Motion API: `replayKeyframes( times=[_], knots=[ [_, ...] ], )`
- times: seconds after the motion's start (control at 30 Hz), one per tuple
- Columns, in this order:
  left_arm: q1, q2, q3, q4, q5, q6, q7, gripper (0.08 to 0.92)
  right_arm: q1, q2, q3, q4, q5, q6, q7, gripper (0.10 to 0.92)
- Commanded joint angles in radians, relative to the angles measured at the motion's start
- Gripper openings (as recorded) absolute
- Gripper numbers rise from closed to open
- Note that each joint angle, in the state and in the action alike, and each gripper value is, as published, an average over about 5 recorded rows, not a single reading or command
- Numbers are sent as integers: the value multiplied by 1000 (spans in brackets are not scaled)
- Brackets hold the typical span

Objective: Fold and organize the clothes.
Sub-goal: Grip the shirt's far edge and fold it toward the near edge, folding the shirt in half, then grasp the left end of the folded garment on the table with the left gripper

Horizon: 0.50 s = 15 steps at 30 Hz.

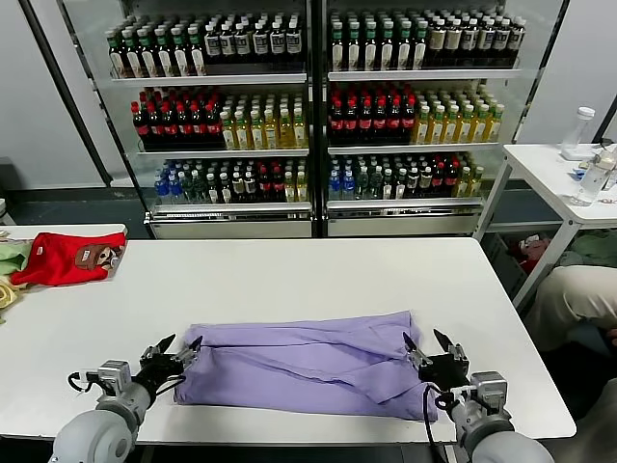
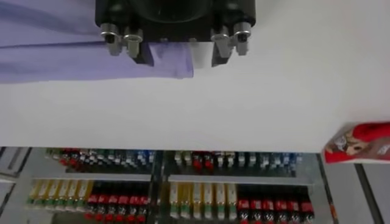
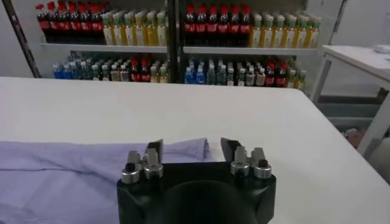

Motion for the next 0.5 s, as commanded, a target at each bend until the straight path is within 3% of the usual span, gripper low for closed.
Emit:
replayKeyframes(
  times=[0.03,0.2,0.5],
  knots=[
    [-13,-47,61,-29,-61,59,-240,766,-64,12,22,59,-44,2,1,786],
    [-22,-48,73,-16,-63,58,-264,820,-59,21,6,50,-56,2,1,821],
    [-13,-70,105,-29,-41,56,-265,802,-57,26,-9,40,-71,3,3,823]
  ],
)
